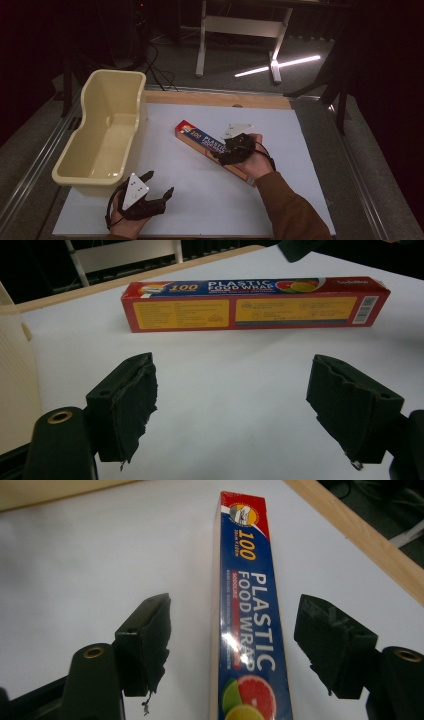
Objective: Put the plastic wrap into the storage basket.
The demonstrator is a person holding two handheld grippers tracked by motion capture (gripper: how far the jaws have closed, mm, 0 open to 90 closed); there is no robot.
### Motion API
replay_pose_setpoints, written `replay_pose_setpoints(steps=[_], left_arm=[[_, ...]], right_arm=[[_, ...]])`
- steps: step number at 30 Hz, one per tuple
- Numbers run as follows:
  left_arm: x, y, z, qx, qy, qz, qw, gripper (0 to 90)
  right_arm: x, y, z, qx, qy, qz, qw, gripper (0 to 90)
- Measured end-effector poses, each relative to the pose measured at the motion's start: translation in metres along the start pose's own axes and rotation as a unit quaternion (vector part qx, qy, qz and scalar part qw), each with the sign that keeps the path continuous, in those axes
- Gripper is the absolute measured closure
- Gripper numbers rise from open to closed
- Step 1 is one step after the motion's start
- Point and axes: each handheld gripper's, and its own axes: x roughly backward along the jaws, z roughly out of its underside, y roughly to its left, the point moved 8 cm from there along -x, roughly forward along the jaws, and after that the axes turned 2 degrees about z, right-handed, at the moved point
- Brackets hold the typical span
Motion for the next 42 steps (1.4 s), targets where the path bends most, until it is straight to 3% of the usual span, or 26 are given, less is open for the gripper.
replay_pose_setpoints(steps=[10, 12, 17, 20, 24, 26, 27, 28, 29, 30, 31, 32, 33, 35, 36, 37, 38, 39, 40, 42], left_arm=[[0.001, 0.000, 0.000, 0.002, -0.002, 0.001, 1.0000, 20.0], [0.001, 0.000, 0.000, 0.002, -0.002, 0.001, 1.0000, 20.0], [0.001, 0.001, 0.000, 0.003, -0.002, 0.001, 1.0000, 20.0], [0.001, 0.001, 0.000, 0.004, -0.002, 0.002, 1.0000, 19.9], [0.001, 0.000, 0.000, 0.004, -0.001, 0.003, 1.0000, 19.9], [0.001, 0.000, 0.000, 0.004, -0.002, 0.003, 1.0000, 19.9], [0.001, 0.000, 0.000, 0.004, -0.002, 0.003, 1.0000, 19.9], [0.001, 0.000, 0.000, 0.004, -0.003, 0.004, 1.0000, 19.9], [0.001, 0.000, 0.000, 0.004, -0.003, 0.004, 1.0000, 19.9], [0.001, 0.001, 0.000, 0.007, -0.003, 0.004, 1.0000, 19.8], [0.001, 0.001, 0.000, 0.007, -0.003, 0.004, 1.0000, 19.9], [0.001, 0.000, 0.000, 0.006, -0.003, 0.004, 1.0000, 19.9], [0.001, 0.000, 0.000, 0.006, -0.003, 0.004, 1.0000, 19.9], [0.001, 0.000, 0.000, 0.005, -0.002, 0.005, 1.0000, 19.9], [0.001, 0.000, 0.000, 0.005, -0.002, 0.005, 1.0000, 19.9], [0.001, 0.000, 0.000, 0.005, -0.002, 0.005, 1.0000, 19.9], [0.002, 0.000, 0.000, 0.006, -0.002, 0.005, 1.0000, 19.8], [0.002, 0.000, 0.000, 0.006, -0.002, 0.005, 1.0000, 19.9], [0.001, 0.000, 0.001, 0.007, -0.002, 0.005, 1.0000, 19.9], [0.001, 0.000, 0.001, 0.007, -0.002, 0.005, 1.0000, 19.9]], right_arm=[[-0.027, -0.009, -0.008, 0.006, 0.057, -0.004, 0.9983, 30.2], [-0.037, -0.016, -0.006, -0.004, 0.083, -0.008, 0.9965, 29.8], [-0.046, -0.019, -0.003, -0.006, 0.109, -0.022, 0.9937, 28.4], [-0.056, -0.021, 0.001, -0.004, 0.142, -0.036, 0.9892, 26.5], [-0.062, -0.023, 0.003, -0.003, 0.162, -0.046, 0.9858, 25.6], [-0.069, -0.024, 0.005, -0.004, 0.182, -0.055, 0.9817, 25.4], [-0.069, -0.024, 0.005, -0.004, 0.182, -0.055, 0.9817, 25.4], [-0.073, -0.024, 0.007, 0.008, 0.198, -0.056, 0.9786, 27.9], [-0.073, -0.024, 0.007, 0.008, 0.198, -0.056, 0.9786, 27.9], [-0.076, -0.024, 0.007, 0.014, 0.215, -0.060, 0.9747, 29.2], [-0.076, -0.024, 0.007, 0.014, 0.215, -0.060, 0.9747, 29.2], [-0.079, -0.024, 0.007, 0.024, 0.226, -0.067, 0.9716, 31.1], [-0.079, -0.024, 0.007, 0.024, 0.226, -0.067, 0.9716, 31.1], [-0.083, -0.024, 0.010, 0.034, 0.252, -0.065, 0.9650, 30.6], [-0.087, -0.024, 0.012, 0.035, 0.269, -0.074, 0.9597, 31.8], [-0.087, -0.024, 0.012, 0.035, 0.269, -0.074, 0.9597, 31.8], [-0.090, -0.024, 0.013, 0.037, 0.278, -0.081, 0.9565, 31.6], [-0.090, -0.024, 0.013, 0.037, 0.278, -0.081, 0.9565, 31.6], [-0.093, -0.024, 0.013, 0.039, 0.288, -0.086, 0.9531, 30.4], [-0.094, -0.024, 0.013, 0.040, 0.293, -0.087, 0.9515, 30.0]])
